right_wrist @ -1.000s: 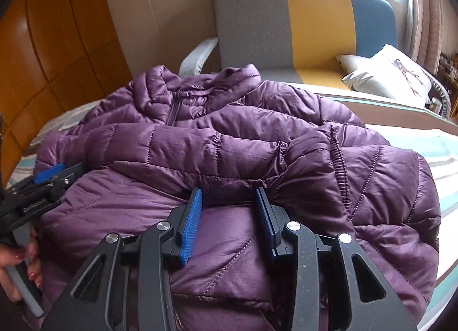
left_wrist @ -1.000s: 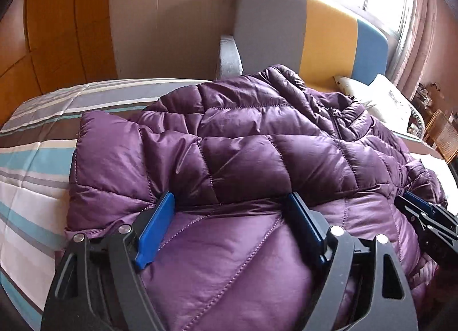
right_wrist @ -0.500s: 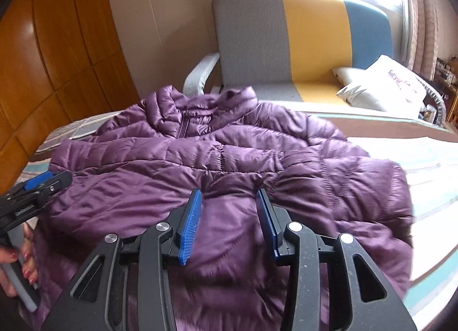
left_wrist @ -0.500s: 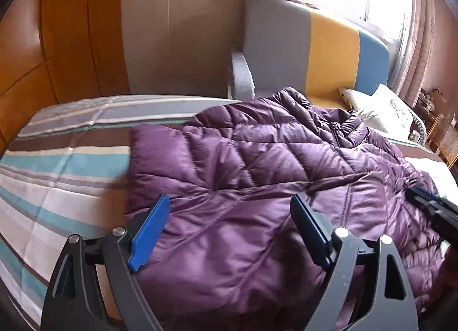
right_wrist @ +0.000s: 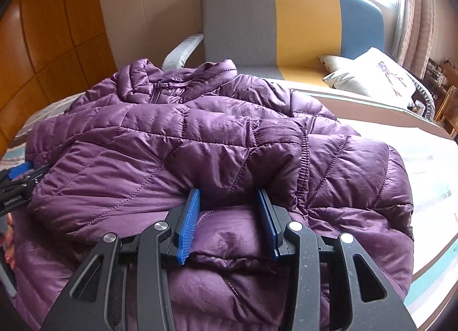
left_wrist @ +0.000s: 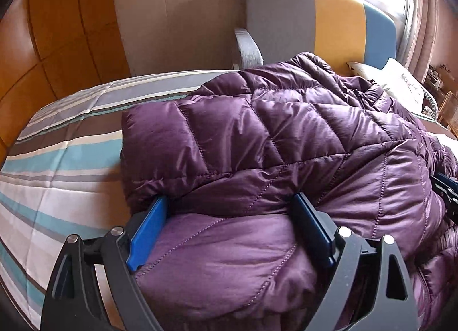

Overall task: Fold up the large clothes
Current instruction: 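Smooth the folded jacket with both grippers, pressing the sides flat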

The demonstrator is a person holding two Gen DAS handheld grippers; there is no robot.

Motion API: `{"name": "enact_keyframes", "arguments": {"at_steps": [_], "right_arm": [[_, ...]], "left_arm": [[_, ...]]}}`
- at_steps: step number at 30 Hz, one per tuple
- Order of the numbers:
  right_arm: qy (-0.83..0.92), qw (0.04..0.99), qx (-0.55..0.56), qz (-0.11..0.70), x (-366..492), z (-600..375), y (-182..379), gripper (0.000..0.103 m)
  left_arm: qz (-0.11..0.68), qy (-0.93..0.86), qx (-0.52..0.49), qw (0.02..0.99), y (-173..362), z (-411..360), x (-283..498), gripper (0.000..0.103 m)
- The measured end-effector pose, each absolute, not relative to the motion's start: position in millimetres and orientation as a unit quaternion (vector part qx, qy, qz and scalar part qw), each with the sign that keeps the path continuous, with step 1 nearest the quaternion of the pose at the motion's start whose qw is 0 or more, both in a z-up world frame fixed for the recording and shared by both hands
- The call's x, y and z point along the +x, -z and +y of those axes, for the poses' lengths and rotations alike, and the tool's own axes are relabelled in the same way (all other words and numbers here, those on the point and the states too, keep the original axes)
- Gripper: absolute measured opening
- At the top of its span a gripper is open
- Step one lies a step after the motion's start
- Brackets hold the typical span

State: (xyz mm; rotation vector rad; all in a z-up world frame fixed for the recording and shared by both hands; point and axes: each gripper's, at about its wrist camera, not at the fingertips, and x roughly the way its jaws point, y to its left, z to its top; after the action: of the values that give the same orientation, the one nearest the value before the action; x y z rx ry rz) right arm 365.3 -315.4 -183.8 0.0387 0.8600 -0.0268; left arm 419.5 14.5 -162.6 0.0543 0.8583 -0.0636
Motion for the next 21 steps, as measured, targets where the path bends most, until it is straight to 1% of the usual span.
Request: {"name": "enact_keyframes", "arguments": {"at_steps": [7, 8, 9, 10, 11, 12, 14, 21], "right_arm": [[0.012, 0.908, 0.019, 0.418, 369.0, -314.3, 183.7, 0.041], [0.011, 0.908, 0.020, 0.418, 368.7, -314.0, 183.5, 0.041], [0.007, 0.907, 0.025, 0.420, 368.5, -315.4, 182.1, 0.042], [0.003, 0.906, 0.026, 0.422, 366.4, -317.3, 180.0, 0.043], [-0.001, 0.905, 0.023, 0.424, 363.1, -317.5, 176.7, 0.047], [-0.004, 0.906, 0.017, 0.424, 359.0, -317.5, 172.4, 0.057], [-0.005, 0.910, 0.002, 0.414, 344.1, -316.0, 161.3, 0.064], [-0.024, 0.916, -0.009, 0.400, 294.5, -310.0, 136.6, 0.064]], "left_arm": [[0.419, 0.033, 0.024, 0.907, 165.0, 14.8, 430.0, 0.090], [0.419, 0.032, 0.025, 0.907, 163.9, 14.7, 430.4, 0.090], [0.417, 0.029, 0.027, 0.908, 162.3, 14.2, 428.3, 0.094], [0.412, 0.025, 0.030, 0.910, 158.8, 14.6, 423.3, 0.101], [0.407, 0.024, 0.031, 0.913, 155.9, 14.5, 418.1, 0.101], [0.400, 0.028, 0.032, 0.915, 151.9, 14.8, 410.3, 0.101], [0.390, 0.040, 0.032, 0.919, 145.7, 15.8, 394.8, 0.101], [0.371, 0.072, 0.028, 0.925, 132.1, 22.1, 331.8, 0.101]]}}
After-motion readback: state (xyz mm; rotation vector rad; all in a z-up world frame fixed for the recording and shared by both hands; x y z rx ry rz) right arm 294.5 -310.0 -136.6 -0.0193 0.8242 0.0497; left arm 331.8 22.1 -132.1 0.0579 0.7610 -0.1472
